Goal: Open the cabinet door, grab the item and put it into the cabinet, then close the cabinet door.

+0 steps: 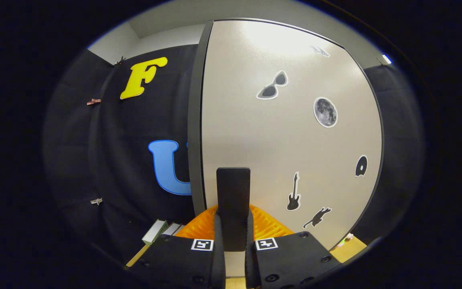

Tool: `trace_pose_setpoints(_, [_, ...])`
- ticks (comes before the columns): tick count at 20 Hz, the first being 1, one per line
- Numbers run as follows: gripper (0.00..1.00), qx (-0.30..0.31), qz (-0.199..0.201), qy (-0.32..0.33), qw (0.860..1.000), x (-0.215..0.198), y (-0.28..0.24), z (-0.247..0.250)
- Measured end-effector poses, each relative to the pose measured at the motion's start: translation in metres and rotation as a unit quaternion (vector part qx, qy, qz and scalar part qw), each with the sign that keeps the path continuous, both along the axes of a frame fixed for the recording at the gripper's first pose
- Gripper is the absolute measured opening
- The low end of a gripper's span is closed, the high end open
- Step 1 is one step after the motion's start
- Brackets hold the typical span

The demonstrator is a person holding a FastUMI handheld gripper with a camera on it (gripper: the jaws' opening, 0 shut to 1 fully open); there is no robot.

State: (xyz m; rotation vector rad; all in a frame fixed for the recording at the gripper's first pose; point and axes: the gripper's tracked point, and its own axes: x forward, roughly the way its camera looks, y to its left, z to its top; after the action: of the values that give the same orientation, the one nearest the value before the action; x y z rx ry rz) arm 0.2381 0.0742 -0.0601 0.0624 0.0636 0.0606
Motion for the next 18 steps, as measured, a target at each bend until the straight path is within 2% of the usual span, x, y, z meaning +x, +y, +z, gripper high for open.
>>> trace_pose_setpoints(1, [0.22,0.002,0.001,0.007,1.000,-0.004,0.000,0.000])
trace_pose_setpoints(2, [0.17,0.003,0.002,0.009,1.000,-0.003,0.001,0.000])
trace_pose_setpoints(5, [0.16,0.013,0.019,0.019,1.000,-0.021,-0.002,0.001])
trace_pose_setpoints(11, [0.17,0.016,0.056,0.016,0.998,-0.082,-0.022,0.014])
trace_pose_setpoints(18, [0.16,0.006,0.070,0.021,0.997,-0.147,-0.069,0.019])
